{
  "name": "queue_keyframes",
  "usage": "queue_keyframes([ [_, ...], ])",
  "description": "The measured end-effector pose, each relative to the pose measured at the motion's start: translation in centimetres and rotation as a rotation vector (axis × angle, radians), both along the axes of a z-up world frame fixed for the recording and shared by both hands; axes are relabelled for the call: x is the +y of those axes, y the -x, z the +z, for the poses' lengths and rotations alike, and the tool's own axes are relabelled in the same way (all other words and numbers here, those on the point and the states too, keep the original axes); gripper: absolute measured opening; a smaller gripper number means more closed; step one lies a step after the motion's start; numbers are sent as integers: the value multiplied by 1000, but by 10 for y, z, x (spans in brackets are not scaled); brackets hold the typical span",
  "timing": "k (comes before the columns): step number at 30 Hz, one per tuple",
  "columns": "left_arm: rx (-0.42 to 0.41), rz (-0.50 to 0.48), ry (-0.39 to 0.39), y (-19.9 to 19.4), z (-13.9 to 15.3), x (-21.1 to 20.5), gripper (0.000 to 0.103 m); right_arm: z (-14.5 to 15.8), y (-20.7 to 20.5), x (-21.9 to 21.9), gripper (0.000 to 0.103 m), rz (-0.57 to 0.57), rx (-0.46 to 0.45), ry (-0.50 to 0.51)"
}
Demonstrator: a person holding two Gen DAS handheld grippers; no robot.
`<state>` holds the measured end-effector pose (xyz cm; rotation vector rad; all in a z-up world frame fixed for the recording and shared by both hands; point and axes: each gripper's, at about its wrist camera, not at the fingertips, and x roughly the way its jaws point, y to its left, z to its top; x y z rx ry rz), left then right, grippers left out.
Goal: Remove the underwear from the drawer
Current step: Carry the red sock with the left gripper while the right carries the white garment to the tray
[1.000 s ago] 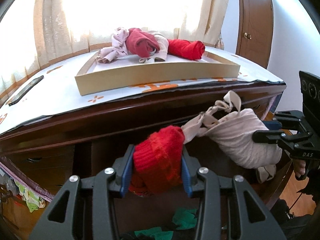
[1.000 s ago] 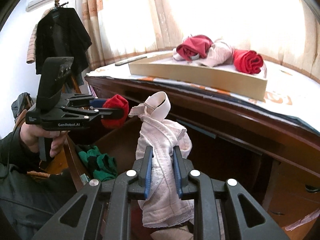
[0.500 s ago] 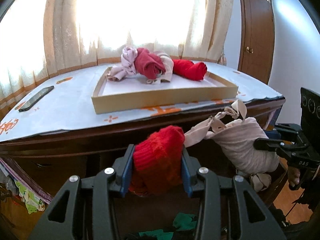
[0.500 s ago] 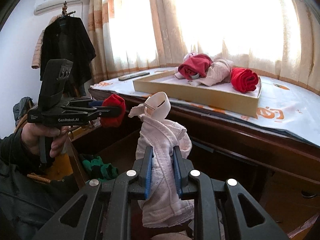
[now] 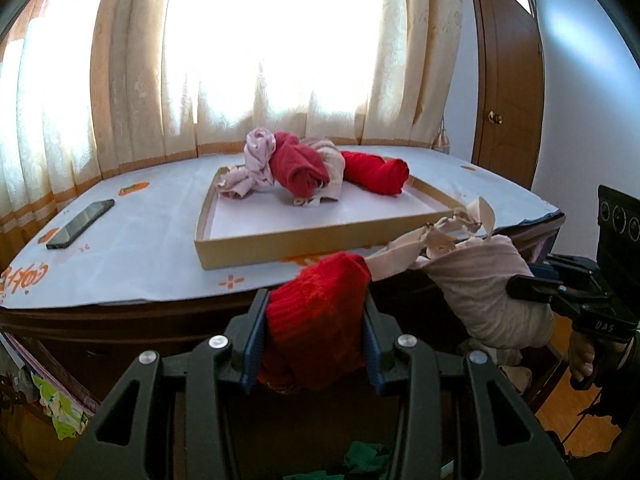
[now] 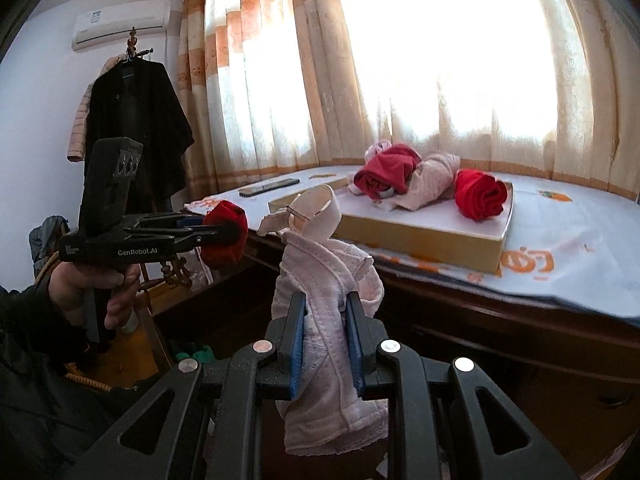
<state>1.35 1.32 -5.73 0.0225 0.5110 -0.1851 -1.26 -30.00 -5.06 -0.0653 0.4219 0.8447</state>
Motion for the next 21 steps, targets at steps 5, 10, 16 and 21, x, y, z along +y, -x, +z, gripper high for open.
queue_keyframes([
  [5,-25,0,-8,-1,11,1,41,15,-1,1,21,-3,-20,-20],
  [10,-47,1,-16,-1,18,1,41,29,-2,0,21,-13,-35,-45],
  [16,-67,-3,-25,-4,27,1,41,40,-5,0,21,-29,-47,-57],
  [21,-88,2,-35,-9,36,2,41,47,-12,1,21,-49,-49,-60],
])
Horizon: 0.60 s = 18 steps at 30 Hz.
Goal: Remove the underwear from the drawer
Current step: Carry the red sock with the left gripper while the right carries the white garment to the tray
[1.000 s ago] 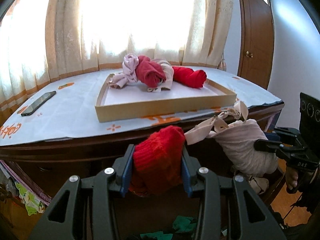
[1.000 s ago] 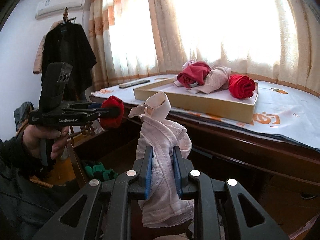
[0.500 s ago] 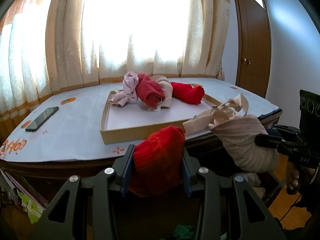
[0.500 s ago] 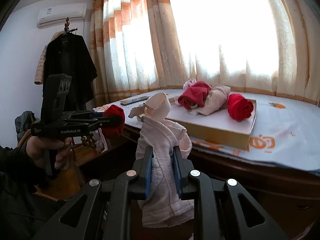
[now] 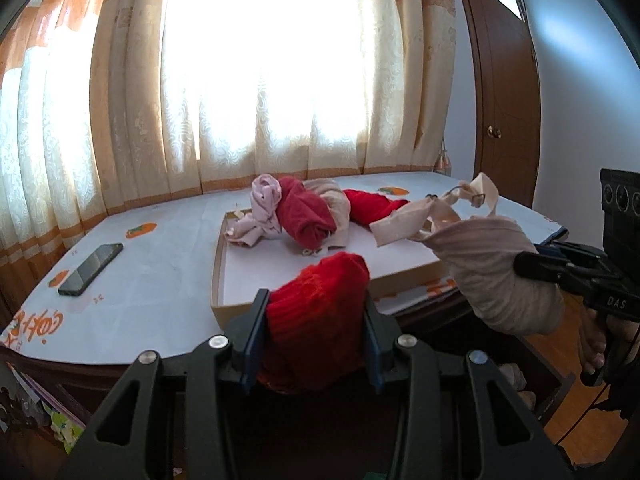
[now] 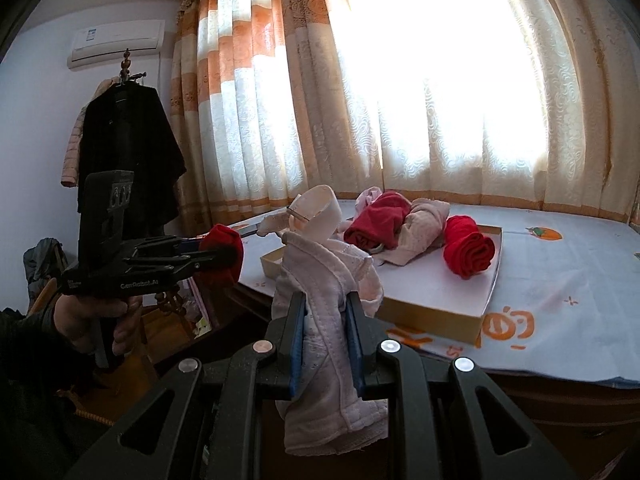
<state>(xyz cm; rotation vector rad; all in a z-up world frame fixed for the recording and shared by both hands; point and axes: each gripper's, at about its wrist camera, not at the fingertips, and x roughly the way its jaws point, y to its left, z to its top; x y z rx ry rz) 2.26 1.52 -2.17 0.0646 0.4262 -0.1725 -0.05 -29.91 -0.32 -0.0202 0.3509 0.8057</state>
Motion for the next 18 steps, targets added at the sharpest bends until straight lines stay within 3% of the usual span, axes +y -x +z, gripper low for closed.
queue_keyframes([
  [18,-23,14,-17,-31,19,9,41,23,-26,7,21,-45,3,-11],
])
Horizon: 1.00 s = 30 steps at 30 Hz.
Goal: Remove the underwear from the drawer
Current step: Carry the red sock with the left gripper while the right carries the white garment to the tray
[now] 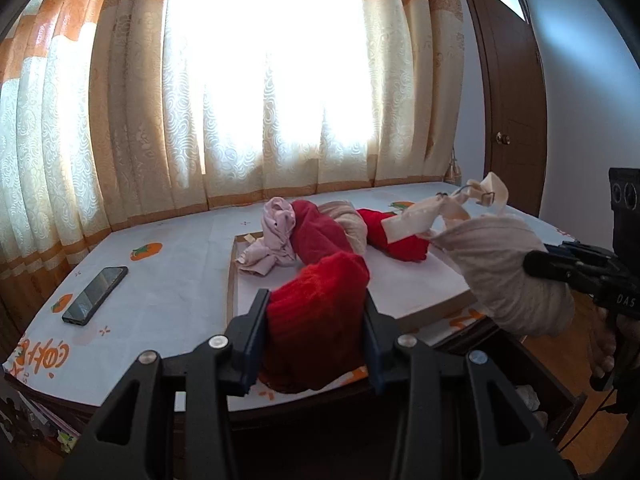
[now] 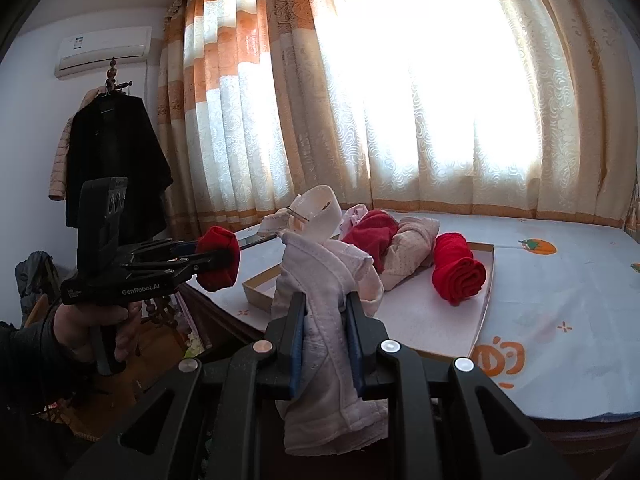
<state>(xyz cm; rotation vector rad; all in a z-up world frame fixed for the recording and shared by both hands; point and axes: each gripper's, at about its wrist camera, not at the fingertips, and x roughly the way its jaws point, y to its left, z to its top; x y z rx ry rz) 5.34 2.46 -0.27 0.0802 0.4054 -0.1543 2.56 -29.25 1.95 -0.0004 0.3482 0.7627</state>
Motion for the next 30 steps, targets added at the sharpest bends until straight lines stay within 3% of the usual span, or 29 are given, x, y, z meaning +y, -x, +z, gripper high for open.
queue_keyframes([
  [30,26,32,-54,-47,6,6,41,25,-40,9,21,-50,1,16],
])
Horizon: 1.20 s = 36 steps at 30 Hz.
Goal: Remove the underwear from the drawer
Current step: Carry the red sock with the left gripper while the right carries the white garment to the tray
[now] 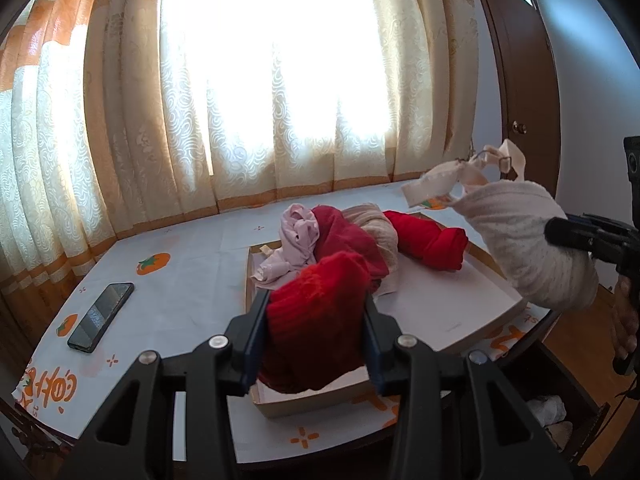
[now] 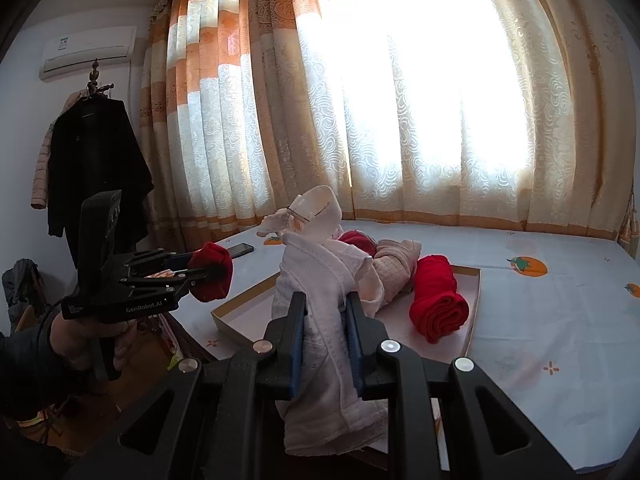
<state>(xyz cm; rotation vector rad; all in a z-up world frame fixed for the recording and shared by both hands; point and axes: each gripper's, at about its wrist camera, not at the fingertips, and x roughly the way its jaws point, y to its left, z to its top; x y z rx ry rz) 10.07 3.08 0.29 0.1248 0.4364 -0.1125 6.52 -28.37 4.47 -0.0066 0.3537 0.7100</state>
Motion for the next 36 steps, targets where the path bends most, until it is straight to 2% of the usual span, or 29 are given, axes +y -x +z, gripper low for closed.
queue_keyframes([
  [22,-19,2,-13,-16,10,1,41,16,-11,15,21,-6,-24,1],
  [36,41,15,-1,-43,4,9,41,21,-34,21,21,-22,-7,15],
])
